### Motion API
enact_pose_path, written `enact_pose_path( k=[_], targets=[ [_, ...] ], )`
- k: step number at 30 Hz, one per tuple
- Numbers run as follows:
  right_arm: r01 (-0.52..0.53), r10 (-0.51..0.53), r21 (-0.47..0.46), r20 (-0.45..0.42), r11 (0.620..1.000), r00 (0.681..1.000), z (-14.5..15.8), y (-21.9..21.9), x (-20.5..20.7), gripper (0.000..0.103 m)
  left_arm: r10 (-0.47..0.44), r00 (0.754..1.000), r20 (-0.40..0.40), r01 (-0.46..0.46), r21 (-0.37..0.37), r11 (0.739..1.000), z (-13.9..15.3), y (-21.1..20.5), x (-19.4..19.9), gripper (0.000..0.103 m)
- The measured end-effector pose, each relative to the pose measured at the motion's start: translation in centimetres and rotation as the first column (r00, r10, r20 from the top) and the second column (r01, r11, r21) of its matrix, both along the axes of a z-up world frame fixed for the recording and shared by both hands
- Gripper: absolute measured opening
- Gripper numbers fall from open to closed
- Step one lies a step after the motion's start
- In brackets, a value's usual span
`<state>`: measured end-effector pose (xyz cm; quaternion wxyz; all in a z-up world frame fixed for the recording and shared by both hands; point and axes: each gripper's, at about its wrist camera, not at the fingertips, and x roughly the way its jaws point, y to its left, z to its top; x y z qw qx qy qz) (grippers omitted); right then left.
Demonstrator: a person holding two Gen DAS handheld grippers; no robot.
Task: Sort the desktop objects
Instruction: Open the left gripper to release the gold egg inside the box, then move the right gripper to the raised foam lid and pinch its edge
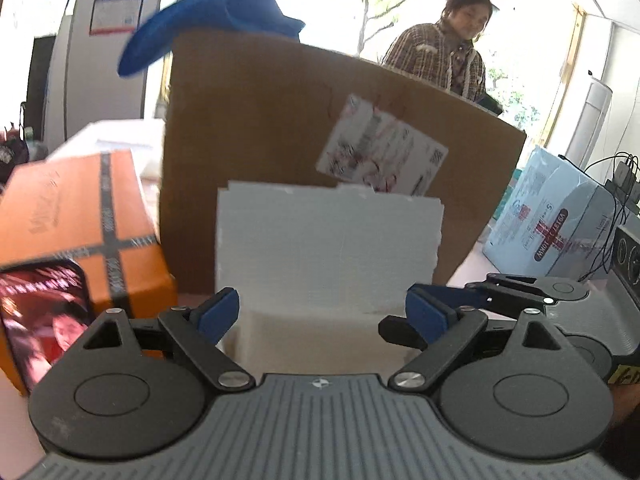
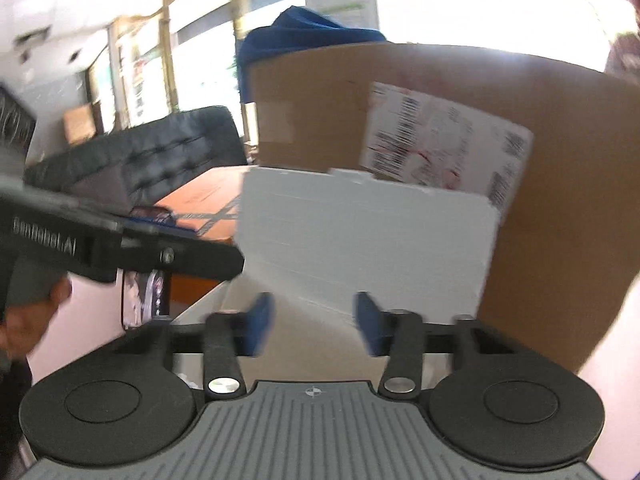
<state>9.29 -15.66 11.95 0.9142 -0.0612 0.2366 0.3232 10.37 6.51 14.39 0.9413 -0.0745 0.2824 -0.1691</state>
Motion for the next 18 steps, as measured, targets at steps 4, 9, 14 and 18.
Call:
enact_pose_path(
  k=[4,9,14,18],
  targets=[
    [-0.084,0.091,-0.115,0.058,0.990,0.994,-0.3,2.9,0.5,0.039,-0.005,1.000,0.029,0.004,0.025,1.000,0.7,0.7,-0.4,0.090],
    [-0.126,0.147,-0.203,0.095,0.971,0.984,-1.2,6.2,1.3,0.037,-0.014,1.000,0.001,0.014,0.058,0.998,-0.1,0.8,0.2,0.090],
    [-0.149,0.170,-0.241,0.068,0.959,0.983,-2.0,7.3,2.3,0.028,-0.003,1.000,-0.008,0.004,0.073,0.997,-0.5,0.9,0.4,0.090],
    [-0.147,0.165,-0.235,0.062,0.961,0.984,-2.2,7.4,2.9,0.017,-0.005,1.000,0.004,0.004,0.052,0.999,-0.4,1.3,0.3,0.090]
  ],
)
